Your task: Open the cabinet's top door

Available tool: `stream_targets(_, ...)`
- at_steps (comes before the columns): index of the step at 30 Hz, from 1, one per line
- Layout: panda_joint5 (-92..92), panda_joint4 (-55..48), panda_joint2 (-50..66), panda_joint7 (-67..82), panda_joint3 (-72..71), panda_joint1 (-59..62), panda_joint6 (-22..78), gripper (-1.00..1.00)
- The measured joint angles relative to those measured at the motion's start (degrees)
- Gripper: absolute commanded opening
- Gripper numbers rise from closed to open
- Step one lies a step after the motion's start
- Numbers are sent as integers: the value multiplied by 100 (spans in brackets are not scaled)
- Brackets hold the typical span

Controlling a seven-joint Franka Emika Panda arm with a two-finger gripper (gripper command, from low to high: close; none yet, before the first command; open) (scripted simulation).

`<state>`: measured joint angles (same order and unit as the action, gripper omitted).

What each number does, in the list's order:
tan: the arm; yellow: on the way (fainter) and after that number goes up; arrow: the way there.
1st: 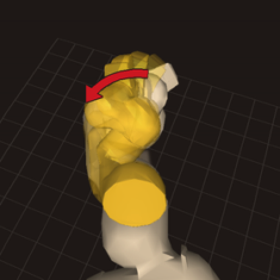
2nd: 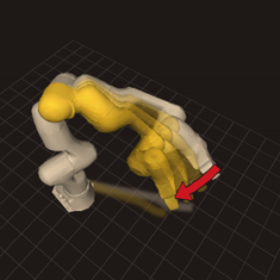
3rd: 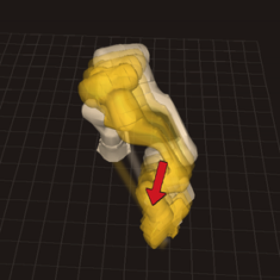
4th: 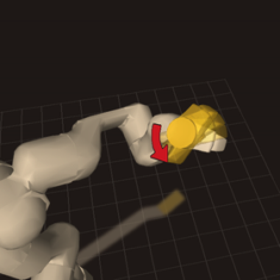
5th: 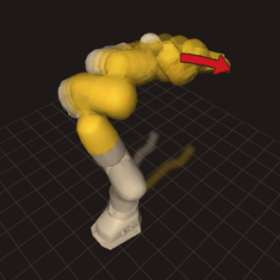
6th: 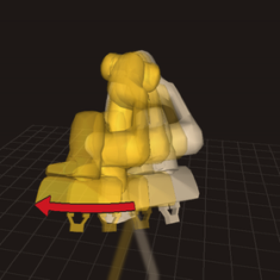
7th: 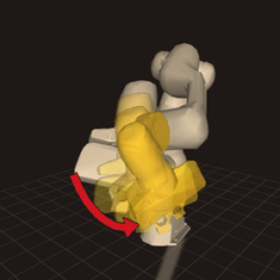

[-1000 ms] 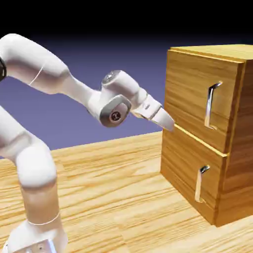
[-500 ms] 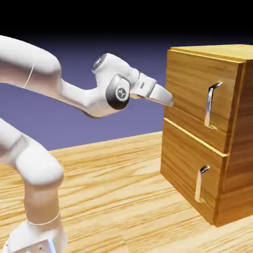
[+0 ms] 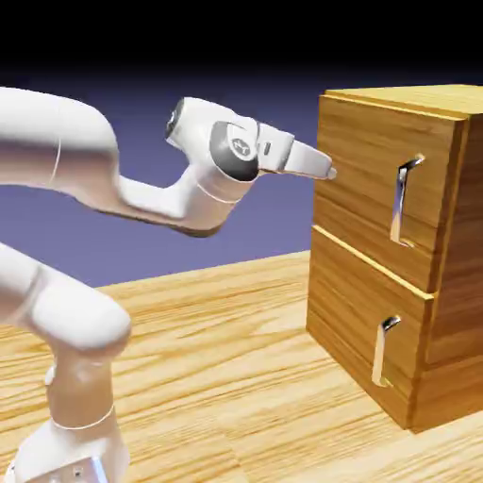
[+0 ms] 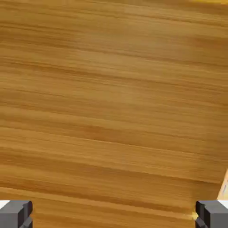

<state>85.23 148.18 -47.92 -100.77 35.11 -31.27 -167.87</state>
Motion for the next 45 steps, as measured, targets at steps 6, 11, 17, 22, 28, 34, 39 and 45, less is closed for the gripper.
stream_targets(6,1495,-225,-268,-1023,616,-536,108,100)
stream_targets(11,2741,-412,-491,-1875,1129,-984,197,100)
stream_targets(17,4236,-637,-758,-2898,1745,-1520,305,100)
stream_targets(22,5482,-825,-981,-3751,2258,-1967,395,100)
stream_targets(28,6977,-1050,-1249,-4773,2874,-2504,502,100)
stream_targets(34,7982,-1201,-1429,-5461,3288,-2864,575,100)
stream_targets(39,8077,-1978,-1198,-5481,3804,-3866,706,-100)
stream_targets(45,8078,-1381,-644,-6238,3237,-3036,1096,-100)
